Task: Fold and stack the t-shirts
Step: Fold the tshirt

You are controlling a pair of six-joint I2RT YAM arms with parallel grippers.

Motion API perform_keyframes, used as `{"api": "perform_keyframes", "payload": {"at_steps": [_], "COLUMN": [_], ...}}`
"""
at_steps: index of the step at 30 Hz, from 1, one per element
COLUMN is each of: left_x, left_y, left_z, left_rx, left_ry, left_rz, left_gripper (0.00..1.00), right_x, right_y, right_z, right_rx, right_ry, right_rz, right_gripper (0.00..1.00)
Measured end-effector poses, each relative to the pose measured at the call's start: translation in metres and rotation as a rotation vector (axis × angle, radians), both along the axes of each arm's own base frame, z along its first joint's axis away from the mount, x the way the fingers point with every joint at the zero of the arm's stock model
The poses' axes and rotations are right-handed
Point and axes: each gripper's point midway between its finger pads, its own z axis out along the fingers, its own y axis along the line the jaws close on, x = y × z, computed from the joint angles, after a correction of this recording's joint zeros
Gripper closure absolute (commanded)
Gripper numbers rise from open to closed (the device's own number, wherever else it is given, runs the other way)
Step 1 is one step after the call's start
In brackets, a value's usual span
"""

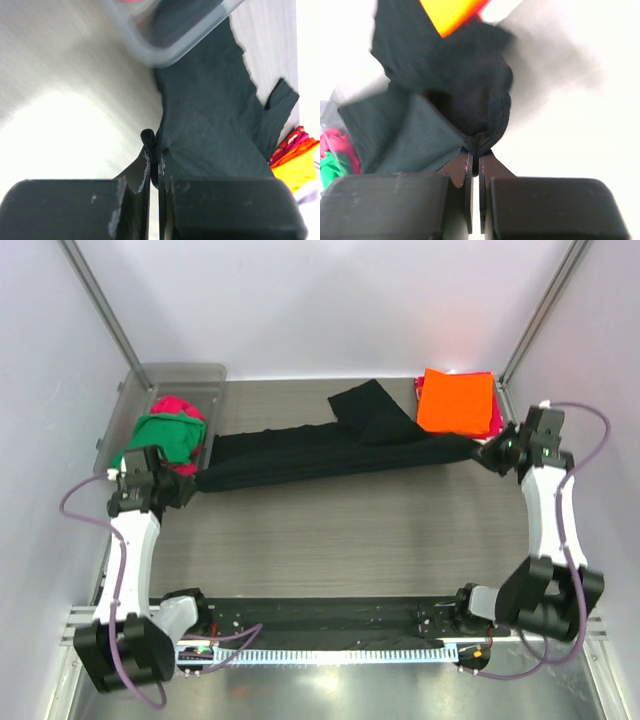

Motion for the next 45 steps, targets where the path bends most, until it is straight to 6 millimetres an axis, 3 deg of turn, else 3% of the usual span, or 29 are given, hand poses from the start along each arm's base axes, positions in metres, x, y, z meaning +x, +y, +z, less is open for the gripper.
{"api": "perform_keyframes", "payload": {"at_steps": [2,6,9,11,14,18,19,20,22,23,24,26,28,33,37,42,45], "left_x": [-0.018,-0.072,-0.103,-0.109,-0.113,-0.122,-0.125,-0.127,-0.133,-0.134,-0.137,-0.140,-0.140,-0.120,-0.109,-0.098,-0.089], "left_y": [-0.002,-0.012,-0.018,-0.019,-0.020,-0.022,-0.023,-0.023,-0.024,-0.024,-0.024,-0.026,-0.024,-0.014,-0.008,-0.005,-0.001], "left_z": [-0.012,-0.075,-0.097,-0.095,-0.087,-0.083,-0.081,-0.081,-0.080,-0.080,-0.079,-0.073,-0.059,-0.009,0.001,-0.001,0.001], "left_rx": [-0.008,-0.053,-0.080,-0.087,-0.089,-0.096,-0.098,-0.098,-0.095,-0.094,-0.092,-0.094,-0.078,0.009,0.078,0.141,0.192], "left_ry": [0.013,0.192,0.288,0.286,0.260,0.251,0.248,0.248,0.250,0.247,0.244,0.240,0.228,0.099,0.059,0.095,0.096], "left_rz": [0.005,0.024,0.040,0.052,0.060,0.074,0.077,0.078,0.077,0.079,0.076,0.077,0.074,0.028,-0.033,-0.144,-0.201], "left_gripper": [1.00,1.00,0.99,0.98,0.95,0.90,0.84,0.74,0.45,0.25,0.18,0.08,0.07,0.08,0.08,0.08,0.06], "right_x": [-0.024,-0.076,-0.117,-0.131,-0.136,-0.145,-0.150,-0.155,-0.164,-0.168,-0.170,-0.172,-0.172,-0.136,-0.090,0.013,0.079], "right_y": [0.005,0.013,0.020,0.020,0.016,0.011,0.011,0.012,0.014,0.014,0.015,0.013,0.011,0.010,0.052,0.104,0.122], "right_z": [-0.015,-0.088,-0.126,-0.130,-0.119,-0.120,-0.122,-0.126,-0.129,-0.129,-0.127,-0.122,-0.114,-0.071,-0.031,0.041,0.055], "right_rx": [0.016,0.092,0.145,0.152,0.147,0.158,0.164,0.174,0.182,0.181,0.178,0.162,0.147,0.129,0.079,-0.007,-0.054], "right_ry": [0.026,0.225,0.373,0.392,0.347,0.322,0.327,0.338,0.346,0.348,0.345,0.332,0.324,0.193,0.113,-0.052,-0.101], "right_rz": [-0.011,-0.056,-0.104,-0.138,-0.182,-0.237,-0.251,-0.268,-0.293,-0.297,-0.303,-0.312,-0.316,-0.235,0.001,0.257,0.342], "right_gripper": [0.99,0.99,0.99,0.99,0.98,0.80,0.67,0.31,0.05,0.00,0.00,0.00,0.00,0.02,0.02,0.02,0.02]}}
